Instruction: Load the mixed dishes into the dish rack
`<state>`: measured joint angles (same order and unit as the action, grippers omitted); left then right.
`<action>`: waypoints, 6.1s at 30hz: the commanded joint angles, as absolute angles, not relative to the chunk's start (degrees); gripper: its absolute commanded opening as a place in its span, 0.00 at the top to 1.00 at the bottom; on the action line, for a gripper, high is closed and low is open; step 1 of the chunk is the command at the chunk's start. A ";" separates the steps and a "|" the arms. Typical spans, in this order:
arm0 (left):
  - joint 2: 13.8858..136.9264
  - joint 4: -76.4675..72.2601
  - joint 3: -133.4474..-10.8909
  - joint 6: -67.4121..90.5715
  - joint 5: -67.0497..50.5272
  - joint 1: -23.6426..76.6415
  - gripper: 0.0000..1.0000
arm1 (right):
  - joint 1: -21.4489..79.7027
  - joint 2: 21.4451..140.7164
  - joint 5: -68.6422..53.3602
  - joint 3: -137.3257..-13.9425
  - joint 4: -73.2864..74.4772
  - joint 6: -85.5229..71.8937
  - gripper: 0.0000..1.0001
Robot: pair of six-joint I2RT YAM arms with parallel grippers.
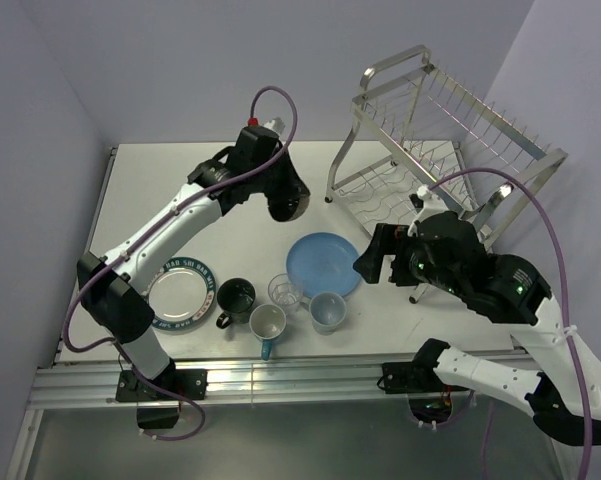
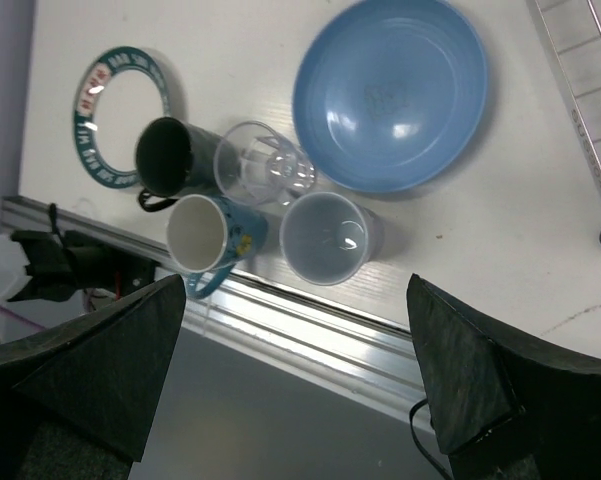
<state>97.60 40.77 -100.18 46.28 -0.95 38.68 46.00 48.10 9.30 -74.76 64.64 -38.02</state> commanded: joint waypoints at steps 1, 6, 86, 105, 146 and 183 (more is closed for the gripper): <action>96.68 24.29 -96.78 49.55 -19.65 38.94 1.00 | 46.49 47.02 8.44 -79.88 63.99 -37.53 0.02; 97.47 3.55 -88.35 58.43 -33.82 39.02 1.00 | 46.49 45.53 8.26 -84.37 64.07 -37.79 0.02; 162.41 -45.61 -141.05 108.36 -57.57 50.63 1.00 | 46.49 40.34 9.32 -83.50 66.89 -45.26 0.04; 164.71 -49.13 -140.54 112.77 -55.28 49.48 1.00 | 46.49 40.61 8.61 -81.65 65.30 -44.83 0.04; 164.71 -36.47 -138.60 113.20 -55.28 46.32 0.54 | 46.41 40.16 8.79 -80.51 64.78 -45.00 0.05; 124.25 26.35 -113.62 53.01 -41.30 39.81 0.43 | 46.49 40.60 11.43 -78.75 63.02 -41.57 0.04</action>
